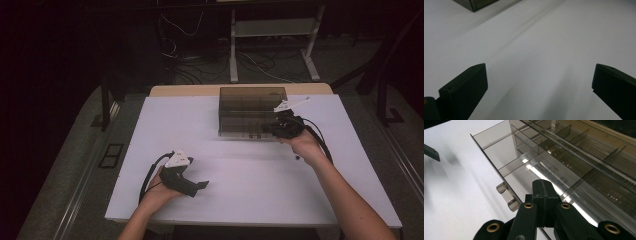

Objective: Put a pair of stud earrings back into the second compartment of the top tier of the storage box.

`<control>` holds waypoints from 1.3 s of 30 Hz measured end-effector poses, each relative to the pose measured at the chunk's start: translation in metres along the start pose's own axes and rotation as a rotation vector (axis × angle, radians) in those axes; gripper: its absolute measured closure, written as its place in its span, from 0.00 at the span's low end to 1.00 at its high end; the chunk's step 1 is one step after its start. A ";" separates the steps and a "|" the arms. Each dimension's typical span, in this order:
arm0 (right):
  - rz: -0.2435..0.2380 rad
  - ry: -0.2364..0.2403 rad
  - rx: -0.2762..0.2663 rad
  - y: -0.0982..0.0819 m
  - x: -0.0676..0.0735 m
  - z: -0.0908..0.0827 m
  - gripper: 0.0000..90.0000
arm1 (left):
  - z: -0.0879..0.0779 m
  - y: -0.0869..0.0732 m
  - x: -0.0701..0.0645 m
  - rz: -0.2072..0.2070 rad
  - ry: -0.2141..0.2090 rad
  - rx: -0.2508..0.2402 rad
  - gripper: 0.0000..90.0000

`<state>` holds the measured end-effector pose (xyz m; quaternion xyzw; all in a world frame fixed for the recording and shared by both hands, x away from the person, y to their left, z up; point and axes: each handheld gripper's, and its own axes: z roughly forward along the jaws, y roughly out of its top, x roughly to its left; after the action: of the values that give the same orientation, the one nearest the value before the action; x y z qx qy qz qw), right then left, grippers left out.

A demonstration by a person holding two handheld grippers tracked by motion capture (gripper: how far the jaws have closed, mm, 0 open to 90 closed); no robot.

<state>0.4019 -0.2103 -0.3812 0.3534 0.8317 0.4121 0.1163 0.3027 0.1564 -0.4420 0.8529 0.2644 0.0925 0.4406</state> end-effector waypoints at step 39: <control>-0.011 0.050 -0.030 -0.007 0.008 -0.019 0.81 | 0.000 0.000 0.000 0.006 0.003 0.006 0.00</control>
<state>0.3841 -0.2191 -0.3738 0.3367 0.8300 0.4326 0.1032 0.3030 0.1565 -0.4425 0.8548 0.2630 0.0943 0.4373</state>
